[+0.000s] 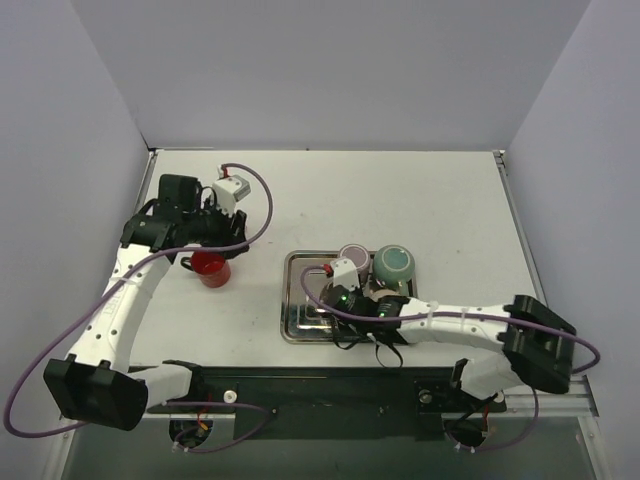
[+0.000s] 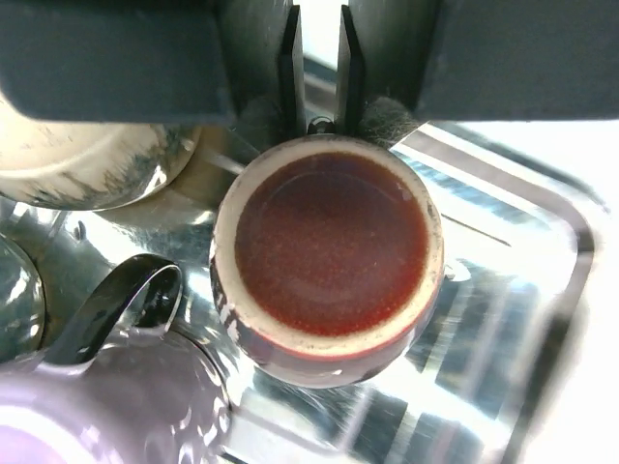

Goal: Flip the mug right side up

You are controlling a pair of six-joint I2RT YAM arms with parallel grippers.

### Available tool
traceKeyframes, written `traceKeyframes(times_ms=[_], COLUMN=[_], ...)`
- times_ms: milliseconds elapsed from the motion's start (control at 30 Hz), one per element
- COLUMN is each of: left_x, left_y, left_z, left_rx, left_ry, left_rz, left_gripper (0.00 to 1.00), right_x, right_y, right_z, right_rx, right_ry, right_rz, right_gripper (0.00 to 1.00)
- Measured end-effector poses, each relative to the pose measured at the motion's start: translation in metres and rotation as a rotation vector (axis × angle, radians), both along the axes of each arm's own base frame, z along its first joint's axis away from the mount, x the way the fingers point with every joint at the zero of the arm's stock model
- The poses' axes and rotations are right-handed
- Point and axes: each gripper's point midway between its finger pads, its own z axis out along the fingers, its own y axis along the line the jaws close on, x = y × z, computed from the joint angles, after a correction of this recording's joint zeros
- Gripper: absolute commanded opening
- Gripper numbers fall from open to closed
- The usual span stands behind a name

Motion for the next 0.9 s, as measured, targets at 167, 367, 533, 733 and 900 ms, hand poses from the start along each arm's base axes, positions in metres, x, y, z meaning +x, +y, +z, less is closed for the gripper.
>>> traceKeyframes(times_ms=[167,367,533,733,900], left_x=[-0.006,-0.022,-0.043,-0.062,-0.063], left_y=[-0.026,-0.066,-0.092,-0.107,-0.11], left_z=[0.041,0.115,0.144,0.153,0.159], left_rx=[-0.262,-0.626,-0.802,-0.885,-0.951], left_ry=[0.0,-0.034,0.036,0.136,0.181], left_rz=[-0.022,-0.133,-0.244,-0.321,-0.32], left_gripper=[0.56,0.59,0.59,0.54,0.16], right_x=[0.001,0.015,0.018,0.015,0.026], right_y=[0.023,0.041,0.066,0.095,0.106], right_z=[0.086,0.21,0.265,0.284,0.285], right_rx=[0.302,0.634,0.757,0.808,0.836], right_ry=[-0.109,-0.317,-0.383,-0.379,-0.357], right_rz=[0.071,0.141,0.233,0.325,0.334], right_gripper=[0.0,0.0,0.0,0.0,0.0])
